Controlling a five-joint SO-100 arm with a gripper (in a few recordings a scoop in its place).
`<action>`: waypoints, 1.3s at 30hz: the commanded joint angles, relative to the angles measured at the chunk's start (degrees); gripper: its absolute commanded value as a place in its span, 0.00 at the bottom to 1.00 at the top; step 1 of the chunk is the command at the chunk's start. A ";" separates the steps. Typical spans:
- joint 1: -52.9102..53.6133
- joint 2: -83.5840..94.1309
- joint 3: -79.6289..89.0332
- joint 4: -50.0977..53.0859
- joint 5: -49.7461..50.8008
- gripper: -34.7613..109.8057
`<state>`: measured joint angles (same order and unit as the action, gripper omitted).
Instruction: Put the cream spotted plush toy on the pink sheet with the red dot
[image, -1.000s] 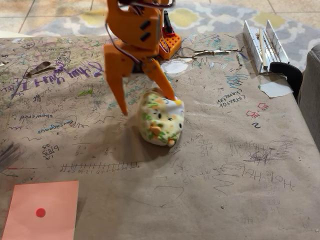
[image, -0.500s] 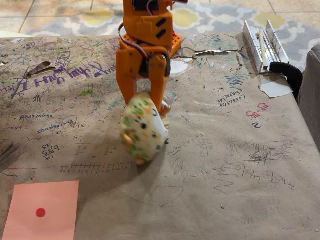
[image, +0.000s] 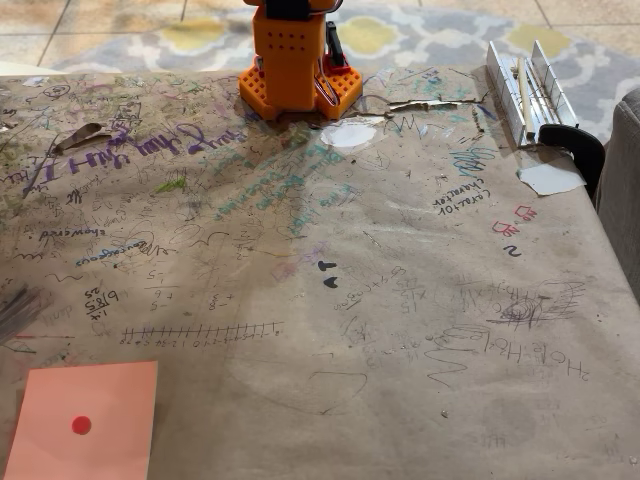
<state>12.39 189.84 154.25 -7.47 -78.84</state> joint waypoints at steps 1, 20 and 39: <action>0.00 3.34 -19.69 0.18 -2.37 0.24; 1.23 3.52 -24.61 8.35 -3.78 0.24; 3.78 3.52 23.73 -5.36 -12.13 0.52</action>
<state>16.44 193.01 178.95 -10.81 -91.41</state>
